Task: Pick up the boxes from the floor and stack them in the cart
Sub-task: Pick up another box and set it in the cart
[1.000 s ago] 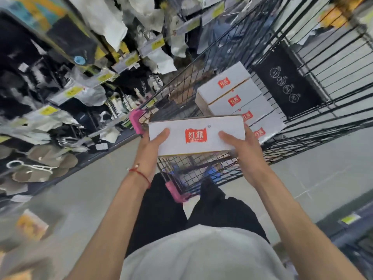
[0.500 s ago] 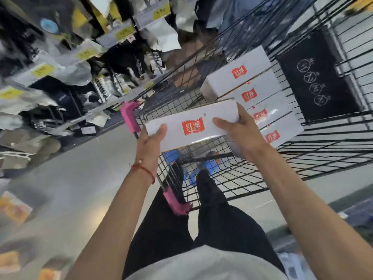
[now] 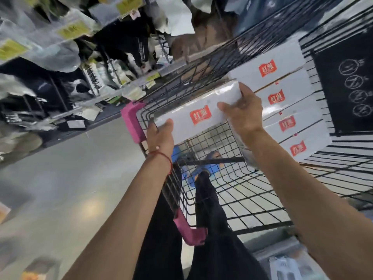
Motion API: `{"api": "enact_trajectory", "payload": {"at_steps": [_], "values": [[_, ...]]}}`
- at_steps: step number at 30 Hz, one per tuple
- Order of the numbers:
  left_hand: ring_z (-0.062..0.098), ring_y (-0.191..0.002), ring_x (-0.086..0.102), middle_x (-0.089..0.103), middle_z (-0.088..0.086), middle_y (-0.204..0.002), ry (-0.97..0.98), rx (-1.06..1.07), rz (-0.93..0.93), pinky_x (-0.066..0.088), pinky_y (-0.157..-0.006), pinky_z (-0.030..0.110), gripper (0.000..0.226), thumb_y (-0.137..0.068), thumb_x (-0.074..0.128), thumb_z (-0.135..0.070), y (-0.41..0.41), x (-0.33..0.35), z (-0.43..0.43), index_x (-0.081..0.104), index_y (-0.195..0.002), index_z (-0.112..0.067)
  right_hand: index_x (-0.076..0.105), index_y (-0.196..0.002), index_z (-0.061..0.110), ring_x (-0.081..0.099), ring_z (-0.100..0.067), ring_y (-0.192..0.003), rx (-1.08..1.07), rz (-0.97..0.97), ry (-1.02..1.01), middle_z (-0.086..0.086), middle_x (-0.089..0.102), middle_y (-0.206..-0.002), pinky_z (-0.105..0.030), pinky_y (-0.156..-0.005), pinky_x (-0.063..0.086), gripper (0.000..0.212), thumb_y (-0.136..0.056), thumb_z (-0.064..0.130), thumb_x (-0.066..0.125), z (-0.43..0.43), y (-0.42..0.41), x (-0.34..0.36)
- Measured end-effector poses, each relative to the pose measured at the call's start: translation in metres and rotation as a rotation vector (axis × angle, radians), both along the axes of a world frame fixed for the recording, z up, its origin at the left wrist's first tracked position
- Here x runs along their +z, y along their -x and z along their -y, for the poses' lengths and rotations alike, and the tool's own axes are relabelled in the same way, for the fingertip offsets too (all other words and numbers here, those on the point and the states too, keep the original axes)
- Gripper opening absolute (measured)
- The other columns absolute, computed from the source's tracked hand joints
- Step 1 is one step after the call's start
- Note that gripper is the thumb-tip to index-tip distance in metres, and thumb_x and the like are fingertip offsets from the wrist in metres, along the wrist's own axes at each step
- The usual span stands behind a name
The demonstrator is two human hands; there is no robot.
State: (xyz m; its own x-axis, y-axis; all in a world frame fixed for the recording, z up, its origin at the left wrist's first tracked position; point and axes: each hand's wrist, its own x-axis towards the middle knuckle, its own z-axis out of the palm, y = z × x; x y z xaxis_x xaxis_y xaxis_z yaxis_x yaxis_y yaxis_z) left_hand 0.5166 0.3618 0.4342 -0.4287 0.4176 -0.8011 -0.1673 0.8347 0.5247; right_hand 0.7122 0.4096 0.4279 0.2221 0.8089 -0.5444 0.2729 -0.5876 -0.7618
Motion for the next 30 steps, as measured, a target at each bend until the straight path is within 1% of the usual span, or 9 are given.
{"api": "enact_trajectory", "payload": {"at_steps": [6,9,12,18,22,24,26,28,30], "values": [[0.027,-0.139,0.042,0.037,0.004,-0.157,0.077,-0.018,-0.032,0.034,-0.112,0.039,0.06,-0.101,0.051,-0.032,0.004,-0.028,-0.005,0.028,-0.156,-0.025,0.058,-0.138,0.018,0.063,-0.029,-0.126,0.017,0.18,0.001,-0.007,0.068,-0.134,-0.05,-0.1,0.058,0.086,-0.064,0.056,0.081,-0.004,0.011,-0.042],[0.026,-0.14,0.041,0.035,0.006,-0.158,0.065,-0.055,-0.058,0.032,-0.115,0.037,0.058,-0.103,0.047,-0.031,0.005,-0.033,-0.01,0.028,-0.156,-0.02,0.053,-0.145,0.011,0.059,-0.027,-0.131,-0.016,0.206,-0.001,-0.008,0.063,-0.141,-0.046,-0.107,0.054,0.076,-0.081,0.038,0.083,-0.007,0.026,-0.029],[0.025,-0.14,0.041,0.036,0.004,-0.158,0.065,-0.061,-0.088,0.033,-0.114,0.035,0.054,-0.103,0.045,-0.028,0.007,-0.039,-0.016,0.032,-0.155,-0.019,0.047,-0.151,0.009,0.055,-0.018,-0.133,-0.045,0.225,-0.02,-0.004,0.057,-0.147,-0.032,-0.111,0.048,0.067,-0.092,0.021,0.077,-0.004,0.035,-0.027],[0.027,-0.126,0.053,0.049,0.01,-0.146,0.051,-0.096,-0.203,0.041,-0.092,0.031,0.047,-0.103,0.043,-0.022,0.002,-0.032,-0.022,0.041,-0.15,-0.013,0.061,-0.134,0.016,0.037,-0.013,-0.142,-0.119,0.385,-0.235,-0.007,0.041,-0.155,-0.047,-0.114,0.047,0.049,-0.088,0.016,0.079,0.031,0.058,-0.031],[0.026,-0.123,0.055,0.051,0.009,-0.145,0.074,-0.093,-0.205,0.038,-0.082,0.023,0.044,-0.104,0.042,-0.021,0.001,-0.03,-0.023,0.045,-0.146,-0.011,0.05,-0.137,0.02,0.056,-0.005,-0.12,-0.355,0.103,-0.036,0.009,0.054,-0.132,-0.026,-0.1,0.055,0.062,-0.085,0.019,0.084,0.047,0.079,-0.023],[0.026,-0.127,0.053,0.048,0.01,-0.148,0.09,-0.108,-0.198,0.037,-0.081,0.021,0.044,-0.105,0.041,-0.02,0.0,-0.028,-0.024,0.043,-0.147,-0.01,0.045,-0.139,0.025,0.061,-0.011,-0.124,-0.42,-0.117,0.129,0.011,0.061,-0.131,-0.042,-0.108,0.053,0.072,-0.081,0.029,0.087,0.047,0.089,-0.024],[0.026,-0.131,0.05,0.044,0.012,-0.151,0.093,-0.121,-0.19,0.032,-0.09,0.019,0.045,-0.105,0.04,-0.019,0.0,-0.026,-0.026,0.041,-0.149,-0.008,0.049,-0.138,0.022,0.065,-0.016,-0.121,-0.405,-0.217,0.199,0.005,0.066,-0.13,-0.05,-0.103,0.056,0.062,-0.086,0.025,0.083,0.044,0.094,-0.03],[0.027,-0.134,0.048,0.041,0.011,-0.154,0.092,-0.127,-0.179,0.037,-0.094,0.021,0.047,-0.105,0.041,-0.02,0.002,-0.025,-0.027,0.039,-0.151,-0.009,0.055,-0.135,0.021,0.069,-0.016,-0.115,-0.372,-0.207,0.198,0.003,0.07,-0.125,-0.048,-0.096,0.06,0.053,-0.088,0.023,0.081,0.038,0.097,-0.035],[0.028,-0.133,0.049,0.041,0.011,-0.154,0.09,-0.12,-0.182,0.04,-0.102,0.03,0.047,-0.104,0.042,-0.022,0.004,-0.024,-0.025,0.042,-0.149,-0.009,0.058,-0.131,0.026,0.069,-0.018,-0.117,-0.32,-0.141,0.154,0.007,0.072,-0.123,-0.052,-0.099,0.058,0.058,-0.081,0.039,0.084,0.037,0.097,-0.041]]}}
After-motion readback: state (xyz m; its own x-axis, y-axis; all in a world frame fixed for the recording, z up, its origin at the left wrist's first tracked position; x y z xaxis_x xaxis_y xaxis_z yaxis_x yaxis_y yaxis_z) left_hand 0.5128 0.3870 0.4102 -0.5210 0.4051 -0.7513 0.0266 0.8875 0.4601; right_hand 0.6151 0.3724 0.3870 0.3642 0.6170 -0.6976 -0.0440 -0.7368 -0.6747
